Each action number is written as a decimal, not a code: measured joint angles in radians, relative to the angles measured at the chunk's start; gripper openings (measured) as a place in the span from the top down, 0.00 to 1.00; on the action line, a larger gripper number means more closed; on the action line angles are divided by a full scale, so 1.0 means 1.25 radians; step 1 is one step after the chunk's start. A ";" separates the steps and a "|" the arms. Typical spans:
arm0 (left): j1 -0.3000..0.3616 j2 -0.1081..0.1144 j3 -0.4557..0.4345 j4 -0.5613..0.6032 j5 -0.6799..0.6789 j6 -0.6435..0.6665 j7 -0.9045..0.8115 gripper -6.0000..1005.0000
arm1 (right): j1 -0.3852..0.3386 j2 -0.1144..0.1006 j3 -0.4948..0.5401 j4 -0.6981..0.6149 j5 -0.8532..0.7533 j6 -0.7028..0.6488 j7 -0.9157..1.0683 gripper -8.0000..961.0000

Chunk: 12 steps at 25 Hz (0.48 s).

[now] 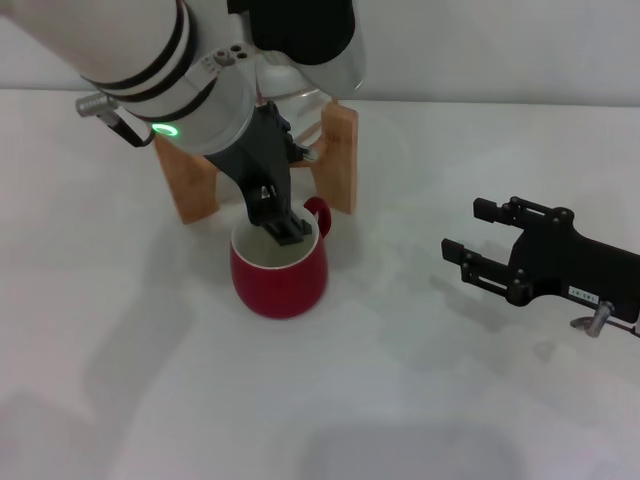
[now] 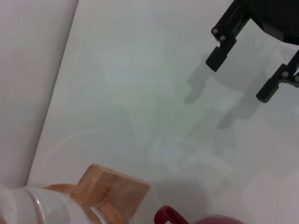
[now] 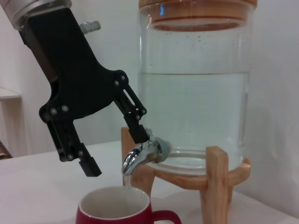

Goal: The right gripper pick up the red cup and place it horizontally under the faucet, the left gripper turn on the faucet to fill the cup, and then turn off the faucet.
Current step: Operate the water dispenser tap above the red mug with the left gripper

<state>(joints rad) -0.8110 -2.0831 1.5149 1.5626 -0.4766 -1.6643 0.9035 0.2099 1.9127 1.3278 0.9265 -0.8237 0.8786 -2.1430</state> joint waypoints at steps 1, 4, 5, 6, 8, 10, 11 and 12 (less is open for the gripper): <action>-0.001 0.000 0.000 0.000 0.000 0.001 0.000 0.19 | 0.000 0.000 0.001 0.000 0.000 0.001 0.000 0.34; -0.002 0.000 0.003 -0.001 0.000 0.007 -0.001 0.19 | -0.001 -0.001 0.001 0.000 0.000 0.004 0.000 0.34; -0.003 0.000 0.005 -0.001 0.000 0.008 -0.002 0.19 | -0.001 -0.001 0.001 0.000 0.000 0.005 0.000 0.34; -0.003 0.000 0.008 -0.001 0.000 0.010 -0.002 0.19 | -0.001 -0.001 0.002 0.000 0.000 0.005 0.000 0.34; -0.003 0.000 0.010 -0.001 0.000 0.010 -0.003 0.19 | -0.001 -0.001 0.002 -0.001 0.000 0.006 0.000 0.34; -0.003 0.000 0.010 -0.001 0.000 0.011 -0.003 0.19 | -0.001 -0.001 0.002 -0.001 0.000 0.006 0.000 0.34; -0.003 0.000 0.010 -0.001 0.000 0.011 -0.003 0.19 | -0.001 -0.001 0.003 -0.001 0.000 0.007 0.000 0.34; -0.003 0.000 0.010 -0.001 0.000 0.012 -0.003 0.19 | -0.001 -0.001 0.003 -0.001 0.000 0.007 0.000 0.34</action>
<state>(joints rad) -0.8145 -2.0831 1.5278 1.5616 -0.4768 -1.6498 0.8995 0.2085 1.9112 1.3312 0.9249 -0.8237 0.8872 -2.1430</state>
